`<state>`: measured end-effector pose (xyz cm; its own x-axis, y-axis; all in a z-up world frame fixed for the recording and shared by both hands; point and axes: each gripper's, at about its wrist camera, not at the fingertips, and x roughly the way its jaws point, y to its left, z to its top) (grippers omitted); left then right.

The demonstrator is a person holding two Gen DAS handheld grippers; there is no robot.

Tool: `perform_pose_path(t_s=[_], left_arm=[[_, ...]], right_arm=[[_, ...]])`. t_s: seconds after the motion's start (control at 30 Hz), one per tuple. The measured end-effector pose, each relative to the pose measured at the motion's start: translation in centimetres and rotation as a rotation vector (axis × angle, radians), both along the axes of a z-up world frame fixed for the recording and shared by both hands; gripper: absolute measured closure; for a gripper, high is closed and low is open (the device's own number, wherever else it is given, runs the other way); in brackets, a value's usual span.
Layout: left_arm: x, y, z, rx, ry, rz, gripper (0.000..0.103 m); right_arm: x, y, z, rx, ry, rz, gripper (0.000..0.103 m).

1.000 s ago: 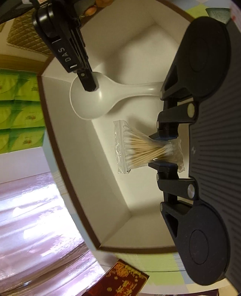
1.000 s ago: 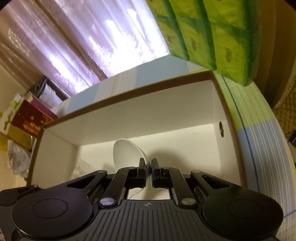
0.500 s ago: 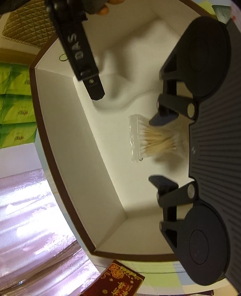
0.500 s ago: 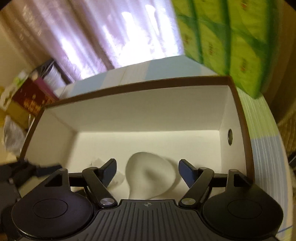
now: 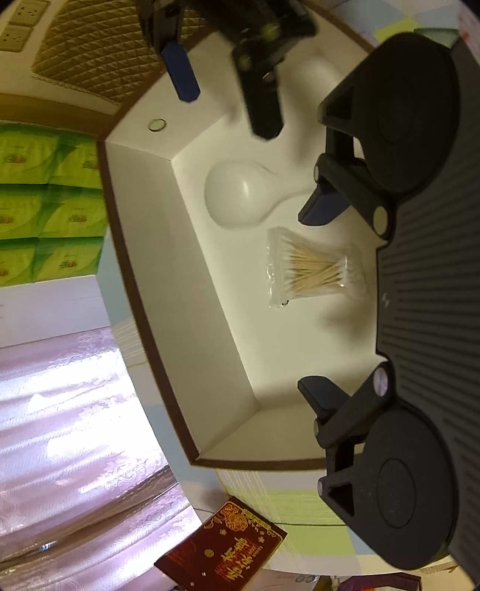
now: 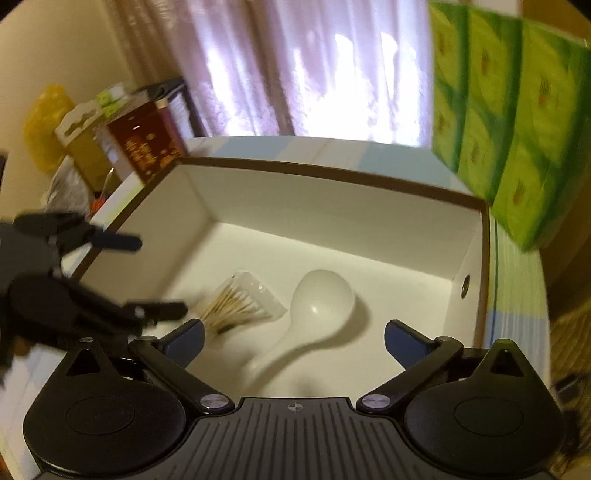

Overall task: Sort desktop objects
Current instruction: 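Release the cotton swabs and the ladle into the box with both tools, then move both tools back over the remaining items on the table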

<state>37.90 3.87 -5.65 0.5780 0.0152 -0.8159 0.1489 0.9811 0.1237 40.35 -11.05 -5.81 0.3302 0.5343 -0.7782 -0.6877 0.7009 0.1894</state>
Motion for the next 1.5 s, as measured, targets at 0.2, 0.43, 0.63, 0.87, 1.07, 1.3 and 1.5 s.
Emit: perform_pose_path(t_s=[0.2, 0.43, 0.63, 0.87, 1.07, 1.3, 1.5], left_arm=[[-1.5, 0.0, 2.1, 0.005, -0.029, 0.019, 0.014], [-4.3, 0.3, 4.7, -0.012, -0.056, 0.061, 0.012], [-7.4, 0.6, 7.0, -0.016, -0.085, 0.095, 0.008], [-11.7, 1.1, 9.3, -0.019, -0.113, 0.133, 0.007], [-15.8, 1.0, 10.5, 0.002, -0.146, 0.142, 0.006], [-20.2, 0.7, 9.9, 0.008, -0.139, 0.156, 0.005], [-23.5, 0.7, 9.0, -0.017, -0.131, 0.174, 0.005]], right_arm=[[-2.4, -0.8, 0.8, -0.04, -0.054, 0.045, 0.002], [-4.8, -2.5, 2.6, -0.03, -0.09, 0.044, 0.002], [-6.9, -4.2, 4.5, 0.003, -0.113, 0.029, 0.002], [-9.9, -5.3, 6.1, 0.028, -0.139, 0.022, 0.002], [-12.8, -6.2, 6.7, 0.038, -0.168, 0.0, 0.002], [-16.4, -7.4, 6.5, 0.046, -0.161, -0.053, 0.002], [-19.8, -8.4, 6.0, 0.047, -0.161, -0.089, 0.002]])
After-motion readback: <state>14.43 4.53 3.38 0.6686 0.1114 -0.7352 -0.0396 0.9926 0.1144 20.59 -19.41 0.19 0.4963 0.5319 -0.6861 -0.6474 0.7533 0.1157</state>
